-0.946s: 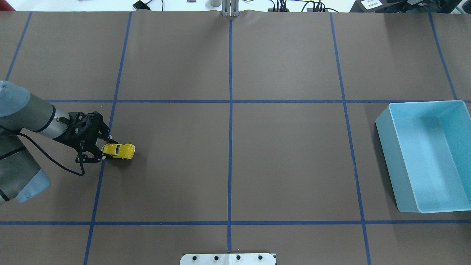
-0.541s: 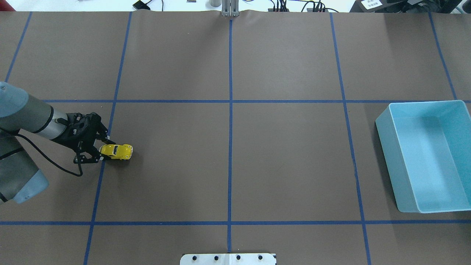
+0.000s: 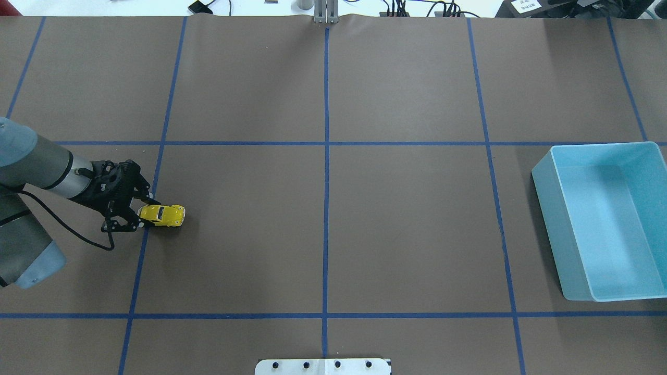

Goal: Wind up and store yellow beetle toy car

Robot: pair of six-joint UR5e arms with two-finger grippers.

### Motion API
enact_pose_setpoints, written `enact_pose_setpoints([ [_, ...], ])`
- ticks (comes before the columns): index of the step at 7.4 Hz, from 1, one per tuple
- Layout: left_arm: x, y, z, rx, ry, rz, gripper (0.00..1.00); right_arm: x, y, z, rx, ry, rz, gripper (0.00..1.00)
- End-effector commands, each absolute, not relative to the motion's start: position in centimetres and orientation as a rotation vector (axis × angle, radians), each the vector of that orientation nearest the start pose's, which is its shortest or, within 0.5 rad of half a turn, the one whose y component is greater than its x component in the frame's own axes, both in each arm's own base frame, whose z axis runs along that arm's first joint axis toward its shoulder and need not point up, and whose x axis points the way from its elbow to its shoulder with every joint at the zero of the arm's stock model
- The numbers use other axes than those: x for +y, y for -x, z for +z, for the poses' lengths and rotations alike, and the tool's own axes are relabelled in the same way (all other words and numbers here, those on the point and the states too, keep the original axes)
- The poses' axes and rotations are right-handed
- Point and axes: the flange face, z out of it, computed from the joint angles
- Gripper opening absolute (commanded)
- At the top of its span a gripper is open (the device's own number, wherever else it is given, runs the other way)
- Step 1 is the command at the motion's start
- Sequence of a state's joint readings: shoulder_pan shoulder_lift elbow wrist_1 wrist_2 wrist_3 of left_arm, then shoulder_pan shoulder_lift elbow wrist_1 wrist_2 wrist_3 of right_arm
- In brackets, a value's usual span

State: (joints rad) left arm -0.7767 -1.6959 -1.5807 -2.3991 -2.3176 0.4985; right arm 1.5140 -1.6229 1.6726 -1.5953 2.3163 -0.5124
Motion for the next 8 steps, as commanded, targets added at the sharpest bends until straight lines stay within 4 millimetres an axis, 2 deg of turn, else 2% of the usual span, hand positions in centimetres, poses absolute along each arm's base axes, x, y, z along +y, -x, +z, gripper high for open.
enact_pose_setpoints([
  [1, -43.6, -34.8, 49.7, 0.906, -0.885, 1.489, 0.12, -47.4, -3.9, 63.8, -0.730, -0.196, -0.553, 1.00],
  [7, -43.7, -34.0, 50.4, 0.901, -0.875, 1.478, 0.12, -47.4, -4.0, 63.8, -0.730, -0.195, -0.551, 1.00],
  [8, -43.4, -33.4, 51.2, 0.898, -0.863, 1.473, 0.12, -47.4, -3.9, 63.8, -0.731, -0.194, -0.553, 1.00],
])
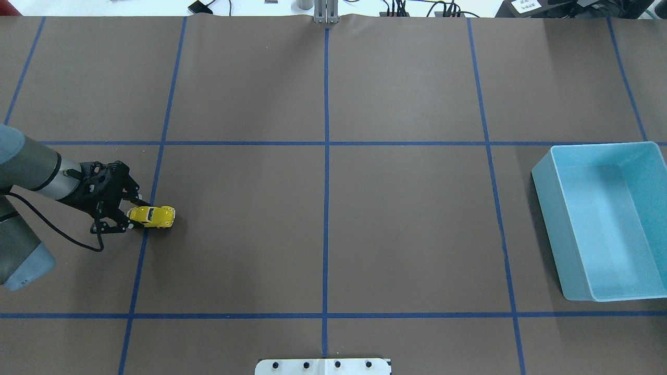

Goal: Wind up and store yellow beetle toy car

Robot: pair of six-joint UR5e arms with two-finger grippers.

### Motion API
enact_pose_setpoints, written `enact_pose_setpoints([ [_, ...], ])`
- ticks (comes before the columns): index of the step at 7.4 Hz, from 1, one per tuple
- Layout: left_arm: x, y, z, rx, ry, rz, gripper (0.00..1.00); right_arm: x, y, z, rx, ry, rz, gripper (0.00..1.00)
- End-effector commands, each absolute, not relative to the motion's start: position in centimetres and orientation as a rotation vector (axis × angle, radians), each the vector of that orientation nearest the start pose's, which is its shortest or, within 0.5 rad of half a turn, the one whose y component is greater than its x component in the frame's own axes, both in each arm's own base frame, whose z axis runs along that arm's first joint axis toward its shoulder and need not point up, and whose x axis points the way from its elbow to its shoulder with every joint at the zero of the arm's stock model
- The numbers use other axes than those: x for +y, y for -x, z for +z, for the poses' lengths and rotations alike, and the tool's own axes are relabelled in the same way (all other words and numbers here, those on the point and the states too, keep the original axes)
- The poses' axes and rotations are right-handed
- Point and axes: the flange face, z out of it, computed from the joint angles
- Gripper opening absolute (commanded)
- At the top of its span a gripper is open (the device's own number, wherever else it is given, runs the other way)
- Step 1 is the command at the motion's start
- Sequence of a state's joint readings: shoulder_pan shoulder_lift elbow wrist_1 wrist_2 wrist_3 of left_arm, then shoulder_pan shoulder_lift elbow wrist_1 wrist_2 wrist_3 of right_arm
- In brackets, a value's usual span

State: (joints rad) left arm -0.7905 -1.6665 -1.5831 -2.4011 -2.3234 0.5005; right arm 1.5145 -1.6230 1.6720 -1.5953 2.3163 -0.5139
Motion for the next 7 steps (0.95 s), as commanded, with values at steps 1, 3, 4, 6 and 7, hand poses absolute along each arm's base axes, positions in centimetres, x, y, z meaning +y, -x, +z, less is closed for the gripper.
enact_pose_setpoints([
  [1, -43.6, -32.9, 51.4, 0.893, -0.861, 1.464, 0.12, -47.4, -3.9, 63.8, -0.731, -0.194, -0.553, 1.00],
  [3, -43.7, -32.9, 51.5, 0.891, -0.860, 1.464, 0.12, -47.4, -3.9, 63.8, -0.731, -0.194, -0.553, 1.00],
  [4, -43.4, -32.7, 51.9, 0.892, -0.851, 1.463, 0.12, -47.4, -3.9, 63.8, -0.731, -0.194, -0.551, 1.00],
  [6, -43.5, -32.5, 52.1, 0.890, -0.847, 1.459, 0.12, -47.4, -3.9, 63.8, -0.731, -0.194, -0.553, 1.00],
  [7, -43.4, -32.3, 52.4, 0.889, -0.841, 1.457, 0.12, -47.4, -3.9, 63.8, -0.731, -0.194, -0.553, 1.00],
])
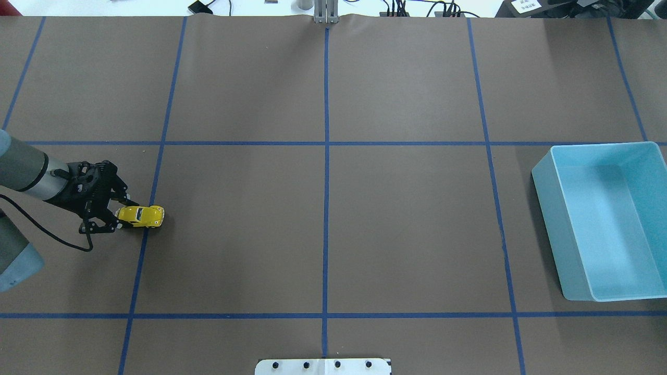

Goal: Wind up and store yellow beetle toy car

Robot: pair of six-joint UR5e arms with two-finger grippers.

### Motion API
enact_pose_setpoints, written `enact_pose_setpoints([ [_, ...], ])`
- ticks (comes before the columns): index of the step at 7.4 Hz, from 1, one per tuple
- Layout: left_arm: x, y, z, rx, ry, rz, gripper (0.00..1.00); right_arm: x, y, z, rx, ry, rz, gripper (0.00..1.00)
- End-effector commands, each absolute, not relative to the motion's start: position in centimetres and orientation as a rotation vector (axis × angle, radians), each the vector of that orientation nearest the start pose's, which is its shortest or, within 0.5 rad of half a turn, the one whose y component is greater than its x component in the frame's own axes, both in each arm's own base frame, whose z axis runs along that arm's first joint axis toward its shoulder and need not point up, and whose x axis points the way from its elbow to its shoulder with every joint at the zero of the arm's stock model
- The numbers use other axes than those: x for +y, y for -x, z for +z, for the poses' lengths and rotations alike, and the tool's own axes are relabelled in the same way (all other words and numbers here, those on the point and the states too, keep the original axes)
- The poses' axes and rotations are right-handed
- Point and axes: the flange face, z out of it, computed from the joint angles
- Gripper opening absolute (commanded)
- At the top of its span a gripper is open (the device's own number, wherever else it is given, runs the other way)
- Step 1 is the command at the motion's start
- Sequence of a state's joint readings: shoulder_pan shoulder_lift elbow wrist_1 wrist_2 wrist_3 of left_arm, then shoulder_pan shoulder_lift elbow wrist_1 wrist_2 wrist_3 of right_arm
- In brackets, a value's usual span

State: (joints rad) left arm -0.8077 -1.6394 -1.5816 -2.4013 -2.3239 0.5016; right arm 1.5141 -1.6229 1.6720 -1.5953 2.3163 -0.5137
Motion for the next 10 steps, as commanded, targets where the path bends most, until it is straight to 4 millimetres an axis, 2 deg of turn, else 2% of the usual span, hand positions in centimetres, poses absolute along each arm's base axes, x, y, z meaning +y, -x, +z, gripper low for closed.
enact_pose_setpoints([
  [1, -43.3, -32.1, 52.6, 0.888, -0.838, 1.455, 0.12, -47.4, -3.9, 63.8, -0.731, -0.194, -0.553, 1.00],
  [5, -43.4, -31.7, 53.0, 0.883, -0.835, 1.455, 0.12, -47.4, -3.9, 63.8, -0.731, -0.194, -0.553, 1.00],
  [6, -43.1, -31.0, 53.8, 0.874, -0.830, 1.464, 0.12, -47.4, -3.9, 63.8, -0.731, -0.194, -0.551, 1.00],
  [10, -43.1, -30.9, 53.9, 0.874, -0.830, 1.463, 0.13, -47.4, -3.9, 63.8, -0.731, -0.194, -0.553, 1.00],
])
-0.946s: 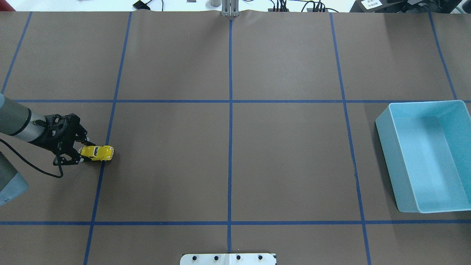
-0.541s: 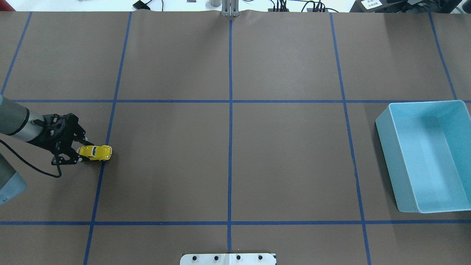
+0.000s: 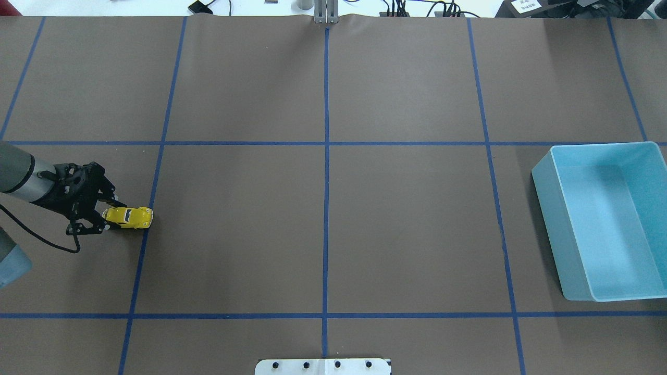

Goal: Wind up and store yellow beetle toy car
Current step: 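Release the car and withdraw the left gripper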

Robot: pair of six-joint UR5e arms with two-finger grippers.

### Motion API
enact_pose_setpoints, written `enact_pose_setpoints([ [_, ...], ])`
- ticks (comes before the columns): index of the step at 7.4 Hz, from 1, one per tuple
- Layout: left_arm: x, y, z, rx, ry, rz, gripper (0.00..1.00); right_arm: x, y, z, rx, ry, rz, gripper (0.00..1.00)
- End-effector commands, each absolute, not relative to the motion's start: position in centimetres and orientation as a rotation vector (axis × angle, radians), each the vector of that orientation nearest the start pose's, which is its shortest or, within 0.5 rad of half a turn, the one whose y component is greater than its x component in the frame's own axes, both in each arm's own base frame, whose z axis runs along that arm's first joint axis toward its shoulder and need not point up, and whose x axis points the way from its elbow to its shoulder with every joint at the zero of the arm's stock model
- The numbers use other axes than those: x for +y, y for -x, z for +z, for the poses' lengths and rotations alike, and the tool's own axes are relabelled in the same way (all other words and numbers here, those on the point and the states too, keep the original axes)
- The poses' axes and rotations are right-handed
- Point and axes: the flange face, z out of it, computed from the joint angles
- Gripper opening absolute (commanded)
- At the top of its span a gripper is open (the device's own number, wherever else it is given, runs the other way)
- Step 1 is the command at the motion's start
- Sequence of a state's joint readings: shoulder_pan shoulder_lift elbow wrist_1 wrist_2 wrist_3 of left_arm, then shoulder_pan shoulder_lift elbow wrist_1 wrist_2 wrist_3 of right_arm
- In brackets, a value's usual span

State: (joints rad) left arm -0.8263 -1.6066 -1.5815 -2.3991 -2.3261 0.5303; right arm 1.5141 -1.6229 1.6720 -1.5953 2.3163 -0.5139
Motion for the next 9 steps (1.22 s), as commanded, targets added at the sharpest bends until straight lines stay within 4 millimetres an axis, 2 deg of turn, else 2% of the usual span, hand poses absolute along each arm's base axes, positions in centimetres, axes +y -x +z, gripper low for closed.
enact_pose_setpoints([
  [1, -43.18, -30.80, 53.93, 0.872, -0.831, 1.461, 0.28, -47.40, -3.89, 63.84, -0.731, -0.194, -0.553, 1.00],
  [2, -43.23, -30.73, 53.94, 0.871, -0.829, 1.458, 0.46, -47.40, -3.89, 63.84, -0.731, -0.194, -0.551, 1.00],
  [3, -43.24, -30.73, 53.94, 0.871, -0.829, 1.458, 0.83, -47.40, -3.89, 63.84, -0.731, -0.194, -0.553, 1.00],
  [4, -43.23, -30.73, 53.93, 0.871, -0.831, 1.458, 0.99, -47.40, -3.89, 63.84, -0.731, -0.194, -0.553, 1.00],
  [9, -43.28, -30.03, 53.68, 0.867, -0.840, 1.450, 0.99, -47.40, -3.89, 63.84, -0.731, -0.194, -0.553, 1.00],
])
